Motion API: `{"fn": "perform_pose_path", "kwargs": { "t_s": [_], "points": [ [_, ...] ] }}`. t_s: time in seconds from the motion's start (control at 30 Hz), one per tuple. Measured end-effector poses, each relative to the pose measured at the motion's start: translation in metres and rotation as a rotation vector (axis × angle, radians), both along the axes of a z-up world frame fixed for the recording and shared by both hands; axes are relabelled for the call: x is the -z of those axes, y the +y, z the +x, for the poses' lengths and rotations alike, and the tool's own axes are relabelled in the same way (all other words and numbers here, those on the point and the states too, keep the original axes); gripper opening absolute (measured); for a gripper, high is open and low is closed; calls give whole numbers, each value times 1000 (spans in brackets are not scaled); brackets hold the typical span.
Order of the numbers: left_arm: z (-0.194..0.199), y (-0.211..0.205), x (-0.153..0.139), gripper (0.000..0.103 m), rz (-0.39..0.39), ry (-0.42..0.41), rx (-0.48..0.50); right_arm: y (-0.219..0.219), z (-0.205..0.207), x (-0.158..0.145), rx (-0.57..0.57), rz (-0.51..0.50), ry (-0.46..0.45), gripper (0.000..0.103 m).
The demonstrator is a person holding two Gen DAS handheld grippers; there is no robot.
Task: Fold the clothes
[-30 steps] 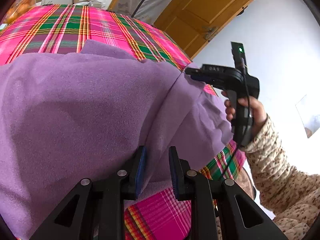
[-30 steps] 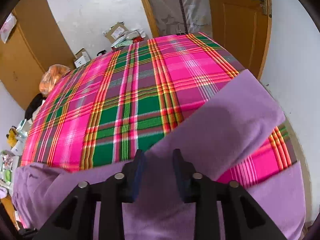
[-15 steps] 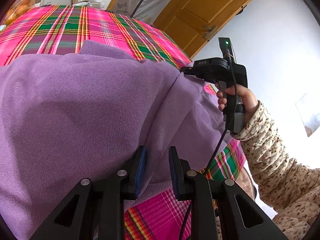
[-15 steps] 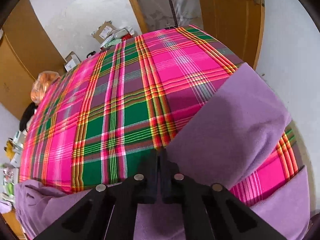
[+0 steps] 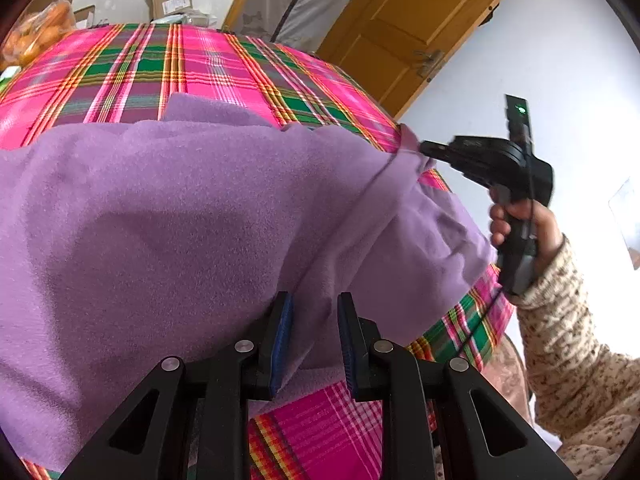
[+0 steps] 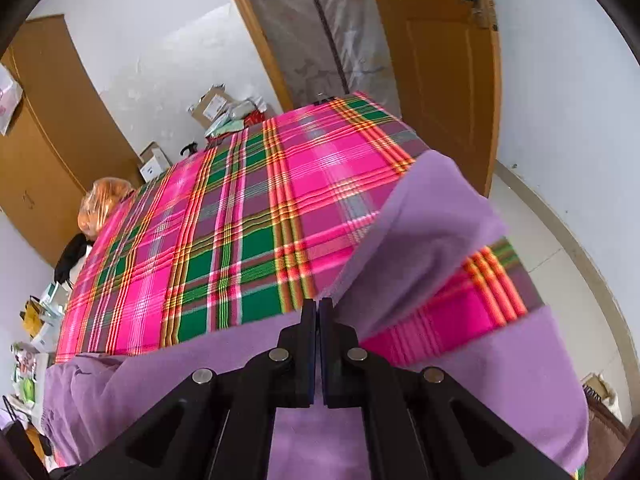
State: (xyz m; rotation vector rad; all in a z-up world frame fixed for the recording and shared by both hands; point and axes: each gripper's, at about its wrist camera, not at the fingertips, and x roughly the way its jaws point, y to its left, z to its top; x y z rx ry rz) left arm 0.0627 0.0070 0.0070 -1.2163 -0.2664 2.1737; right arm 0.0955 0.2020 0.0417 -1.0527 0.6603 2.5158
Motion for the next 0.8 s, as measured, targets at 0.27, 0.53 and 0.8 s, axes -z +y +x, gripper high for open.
{"fn": "perform_pose_path", "kwargs": {
  "t_s": [0.27, 0.53, 0.8],
  "points": [
    [6, 15, -2, 23, -102, 55, 1, 8, 41, 6, 17, -42, 37, 0],
    [7, 14, -3, 22, -80, 42, 2, -6, -2, 6, -84, -54, 5, 13],
    [3, 16, -2, 22, -69, 34, 3, -7, -64, 13, -84, -34, -77, 42]
  ]
}}
